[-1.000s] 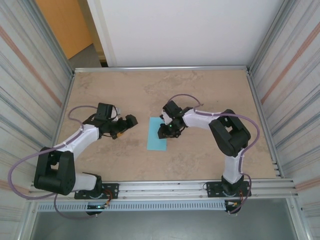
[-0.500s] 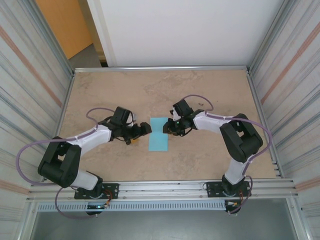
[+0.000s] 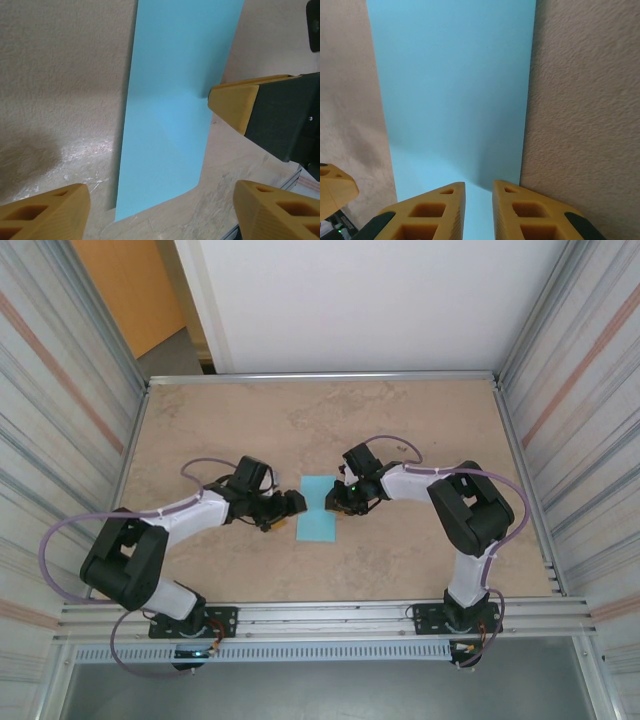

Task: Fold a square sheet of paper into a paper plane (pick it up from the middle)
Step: Third fold the triangle at the center of the table.

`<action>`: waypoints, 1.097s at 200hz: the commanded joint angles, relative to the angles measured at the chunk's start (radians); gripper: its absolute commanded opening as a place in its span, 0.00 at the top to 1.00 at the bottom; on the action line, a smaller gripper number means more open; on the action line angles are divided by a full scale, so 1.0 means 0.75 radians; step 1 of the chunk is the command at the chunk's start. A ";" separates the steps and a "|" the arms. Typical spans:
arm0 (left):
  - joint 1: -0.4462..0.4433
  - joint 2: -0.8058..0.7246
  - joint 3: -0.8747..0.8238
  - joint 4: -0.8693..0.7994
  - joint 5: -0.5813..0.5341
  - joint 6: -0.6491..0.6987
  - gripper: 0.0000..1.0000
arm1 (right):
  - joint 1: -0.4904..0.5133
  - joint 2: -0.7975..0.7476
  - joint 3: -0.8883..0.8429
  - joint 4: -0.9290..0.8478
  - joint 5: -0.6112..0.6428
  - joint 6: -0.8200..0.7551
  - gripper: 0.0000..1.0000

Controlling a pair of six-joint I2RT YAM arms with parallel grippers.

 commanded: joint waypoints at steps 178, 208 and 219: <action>-0.065 0.184 0.000 0.068 0.106 -0.001 0.58 | -0.010 0.054 -0.022 -0.021 0.034 -0.010 0.79; -0.065 0.188 0.019 0.100 0.136 -0.001 0.58 | -0.010 0.057 -0.020 -0.023 0.035 -0.011 0.79; -0.063 0.187 0.031 0.103 0.145 0.001 0.58 | -0.010 0.056 -0.018 -0.023 0.035 -0.011 0.79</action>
